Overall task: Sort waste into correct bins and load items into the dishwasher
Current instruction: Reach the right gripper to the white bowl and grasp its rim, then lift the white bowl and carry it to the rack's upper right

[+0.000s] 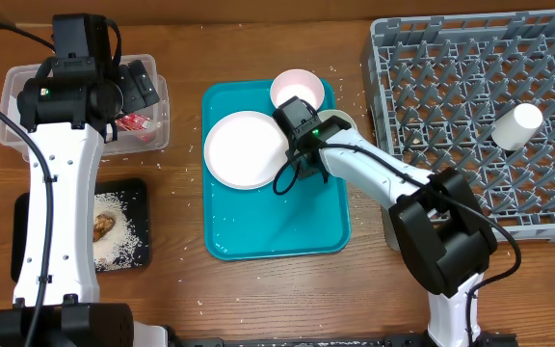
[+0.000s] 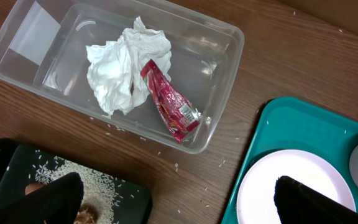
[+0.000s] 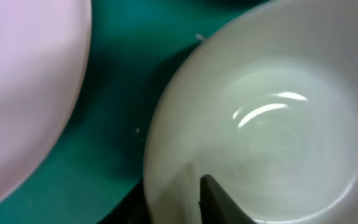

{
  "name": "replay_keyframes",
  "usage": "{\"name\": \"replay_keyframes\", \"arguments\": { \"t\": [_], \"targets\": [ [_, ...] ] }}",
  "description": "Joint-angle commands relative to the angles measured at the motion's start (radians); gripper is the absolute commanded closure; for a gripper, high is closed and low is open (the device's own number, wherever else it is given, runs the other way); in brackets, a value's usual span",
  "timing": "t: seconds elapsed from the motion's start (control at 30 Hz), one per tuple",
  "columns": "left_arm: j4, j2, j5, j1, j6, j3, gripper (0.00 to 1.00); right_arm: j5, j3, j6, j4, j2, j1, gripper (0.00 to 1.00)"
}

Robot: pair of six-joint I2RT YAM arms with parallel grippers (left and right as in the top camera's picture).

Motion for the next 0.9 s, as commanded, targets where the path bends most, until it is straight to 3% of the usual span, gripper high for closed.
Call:
{"name": "replay_keyframes", "arguments": {
  "t": [0.0,0.07,0.3,0.5,0.67,0.87],
  "targets": [
    [0.0,-0.005,0.004,0.0,-0.01,0.014,0.0,-0.002,0.01,0.028,-0.015,0.005,0.026,0.88],
    [0.0,-0.005,0.004,0.0,-0.01,0.014,0.0,-0.002,0.039,0.027,-0.049,0.002,0.039,0.96],
    [0.0,-0.005,0.004,0.0,-0.01,0.014,0.0,0.002,0.251,0.088,-0.25,-0.058,0.038,0.96],
    [0.0,-0.005,0.004,0.0,-0.01,0.014,0.0,-0.03,0.389,0.182,-0.329,-0.182,-0.101,0.96],
    [0.0,-0.005,0.003,0.0,-0.01,0.014,0.0,-0.374,0.396,0.16,-0.307,-0.27,-0.38,0.96],
    [0.0,-0.005,0.003,0.0,-0.01,0.014,0.0,-1.187,0.381,-0.056,-0.2,-0.24,-0.796,0.96]
  ]
}}
